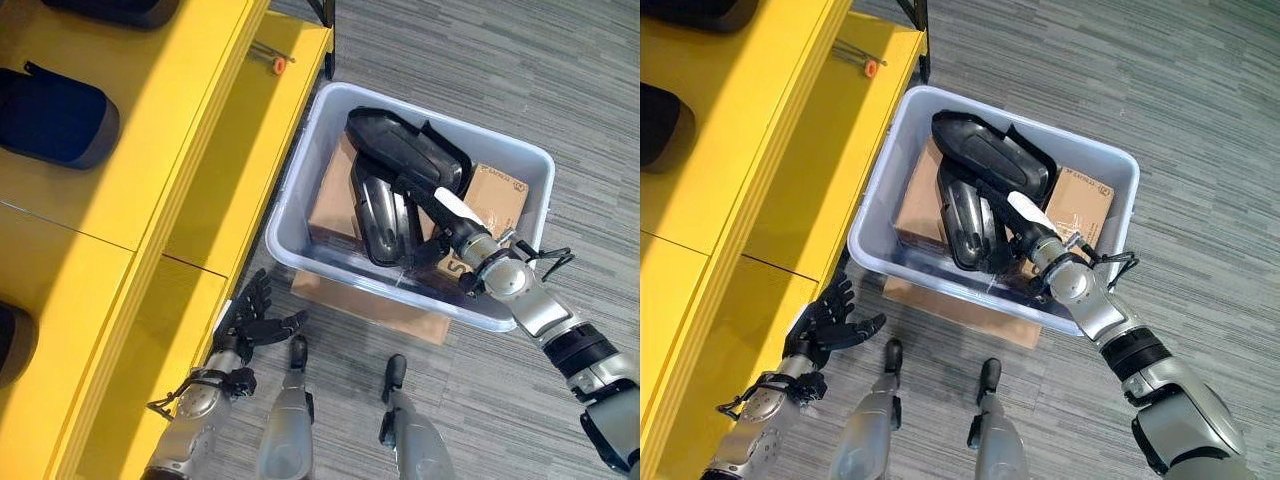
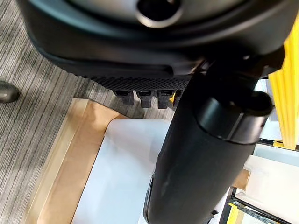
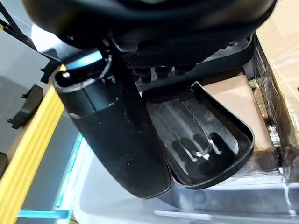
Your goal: Move parts from the plastic box to the shelf.
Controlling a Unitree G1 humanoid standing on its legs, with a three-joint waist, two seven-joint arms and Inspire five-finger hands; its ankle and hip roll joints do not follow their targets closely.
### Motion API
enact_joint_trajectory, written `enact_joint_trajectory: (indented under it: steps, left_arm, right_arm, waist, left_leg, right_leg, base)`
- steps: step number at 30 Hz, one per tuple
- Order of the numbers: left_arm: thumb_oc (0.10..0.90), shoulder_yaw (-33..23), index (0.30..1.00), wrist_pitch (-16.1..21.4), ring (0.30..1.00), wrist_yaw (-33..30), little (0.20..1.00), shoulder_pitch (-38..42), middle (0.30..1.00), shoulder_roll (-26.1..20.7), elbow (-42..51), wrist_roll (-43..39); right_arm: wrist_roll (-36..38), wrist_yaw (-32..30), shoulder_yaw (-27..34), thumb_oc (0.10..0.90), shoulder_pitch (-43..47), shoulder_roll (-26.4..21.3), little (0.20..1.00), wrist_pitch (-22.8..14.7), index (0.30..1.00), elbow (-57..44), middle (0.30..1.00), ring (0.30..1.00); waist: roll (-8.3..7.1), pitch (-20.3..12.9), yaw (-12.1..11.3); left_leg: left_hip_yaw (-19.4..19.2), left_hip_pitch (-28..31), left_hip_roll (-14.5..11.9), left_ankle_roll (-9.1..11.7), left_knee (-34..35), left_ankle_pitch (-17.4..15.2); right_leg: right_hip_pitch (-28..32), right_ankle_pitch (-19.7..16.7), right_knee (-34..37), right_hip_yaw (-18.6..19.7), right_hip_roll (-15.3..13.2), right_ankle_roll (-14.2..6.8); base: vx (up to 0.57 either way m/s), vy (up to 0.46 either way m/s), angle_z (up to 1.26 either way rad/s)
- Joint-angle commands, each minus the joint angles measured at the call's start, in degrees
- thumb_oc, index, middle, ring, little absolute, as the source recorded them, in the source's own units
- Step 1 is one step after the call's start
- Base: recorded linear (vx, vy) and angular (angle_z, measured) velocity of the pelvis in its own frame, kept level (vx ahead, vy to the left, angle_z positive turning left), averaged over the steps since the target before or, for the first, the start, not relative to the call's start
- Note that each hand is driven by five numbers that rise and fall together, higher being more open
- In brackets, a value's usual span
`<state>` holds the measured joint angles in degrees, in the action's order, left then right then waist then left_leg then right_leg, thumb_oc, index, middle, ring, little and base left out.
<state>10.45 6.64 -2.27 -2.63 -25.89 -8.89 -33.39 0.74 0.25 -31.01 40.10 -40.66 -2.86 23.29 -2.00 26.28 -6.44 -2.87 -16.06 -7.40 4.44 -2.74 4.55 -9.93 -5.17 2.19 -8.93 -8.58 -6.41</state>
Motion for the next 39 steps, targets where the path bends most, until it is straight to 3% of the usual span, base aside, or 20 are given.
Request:
enact_joint_trajectory:
  steps: [1,19,39]
  left_arm:
    - [0.9,-1.74,1.0,5.23,1.0,-0.79,1.0,-1.28,1.0,-2.41,4.79,0.0]
    - [0.9,-2.16,1.0,5.7,1.0,-2.13,1.0,-1.04,1.0,-2.12,4.36,0.36]
    - [0.9,-1.38,1.0,6.58,1.0,-3.99,1.0,0.8,1.0,-1.45,5.67,-0.73]
  right_arm:
    - [-0.65,-2.0,-0.39,0.9,7.74,-0.79,1.0,-2.54,1.0,-0.3,1.0,1.0]
    - [-2.79,-1.72,-1.93,0.9,9.02,-3.24,1.0,-1.79,1.0,3.52,1.0,1.0]
    - [-7.37,-3.97,-6.41,0.9,18.37,-3.06,1.0,-1.08,1.0,11.28,1.0,1.0]
  waist:
    - [-0.45,-3.03,-0.16]
    - [0.18,-0.73,-0.97]
    - [0.79,2.03,-1.72]
  left_leg:
    - [-0.4,-3.44,-5.84,1.46,-4.3,-0.36]
    - [0.35,-5.9,-5.23,1.24,-4.88,-0.41]
    - [1.32,-10.89,-4.71,0.94,-6.94,-1.05]
  right_leg:
    - [-2.59,7.25,-10.09,0.25,-5.17,-2.41]
    - [-4.44,7.52,-11.11,-0.46,-5.57,-2.2]
    - [-9.35,8.18,-14.63,-0.68,-5.36,-1.92]
  base:
    - [-0.01,-0.004,0.06]
    - [0.0,0.001,0.03]
    - [0.0,-0.002,0.01]
